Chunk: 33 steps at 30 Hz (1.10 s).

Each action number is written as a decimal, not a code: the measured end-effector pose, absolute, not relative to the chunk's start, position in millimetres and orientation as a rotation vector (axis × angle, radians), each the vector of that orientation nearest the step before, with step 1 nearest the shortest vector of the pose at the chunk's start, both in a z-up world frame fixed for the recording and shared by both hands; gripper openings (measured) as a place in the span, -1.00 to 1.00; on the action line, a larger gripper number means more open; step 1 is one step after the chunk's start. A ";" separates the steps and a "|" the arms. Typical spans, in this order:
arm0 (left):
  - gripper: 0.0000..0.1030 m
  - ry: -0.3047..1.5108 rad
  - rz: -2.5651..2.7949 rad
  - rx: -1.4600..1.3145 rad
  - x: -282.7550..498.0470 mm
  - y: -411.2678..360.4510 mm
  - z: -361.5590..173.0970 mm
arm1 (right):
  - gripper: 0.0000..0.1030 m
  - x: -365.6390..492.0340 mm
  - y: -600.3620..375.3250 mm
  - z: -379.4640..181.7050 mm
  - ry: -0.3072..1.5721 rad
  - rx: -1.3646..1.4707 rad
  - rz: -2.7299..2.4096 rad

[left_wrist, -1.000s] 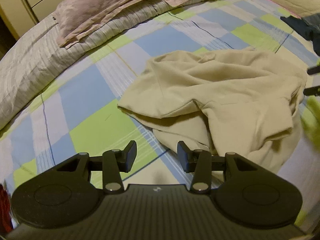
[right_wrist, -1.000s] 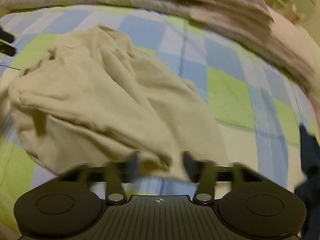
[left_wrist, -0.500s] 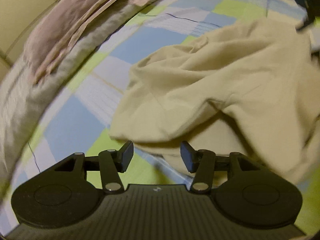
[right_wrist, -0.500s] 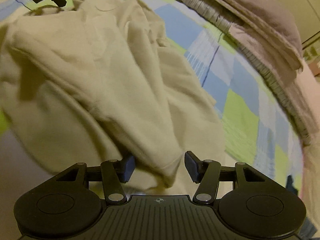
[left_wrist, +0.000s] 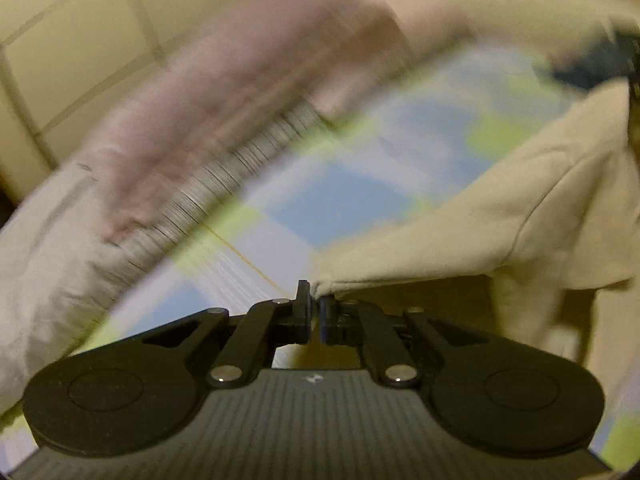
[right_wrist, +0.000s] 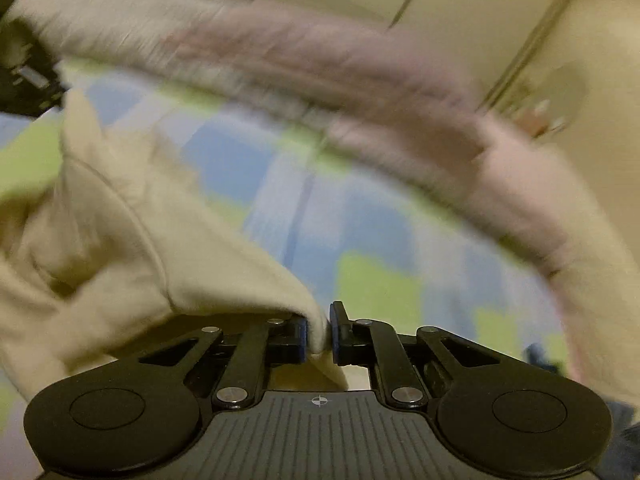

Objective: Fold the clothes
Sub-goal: 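Lift the beige shirt high with both grippers to shake it out, then lay the shirt flat on the bed and open both grippers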

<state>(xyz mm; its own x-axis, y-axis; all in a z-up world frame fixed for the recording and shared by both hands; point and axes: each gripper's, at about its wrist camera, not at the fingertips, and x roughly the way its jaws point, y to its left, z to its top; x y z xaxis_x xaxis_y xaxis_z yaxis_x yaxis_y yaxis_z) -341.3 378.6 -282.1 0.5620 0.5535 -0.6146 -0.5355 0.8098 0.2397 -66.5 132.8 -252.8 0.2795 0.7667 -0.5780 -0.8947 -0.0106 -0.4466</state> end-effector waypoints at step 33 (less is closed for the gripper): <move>-0.93 0.211 0.905 0.162 -458.6 123.3 60.1 | -0.81 -67.7 -33.5 86.6 -0.400 -0.552 1.508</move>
<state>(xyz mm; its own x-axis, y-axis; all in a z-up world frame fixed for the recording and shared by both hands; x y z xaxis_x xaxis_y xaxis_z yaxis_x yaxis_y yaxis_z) -458.6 123.3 60.0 0.5995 0.7923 -0.1132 -0.7606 0.6080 0.2278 -67.7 -33.5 86.6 0.0369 0.9954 -0.0882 -0.8208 -0.0202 -0.5709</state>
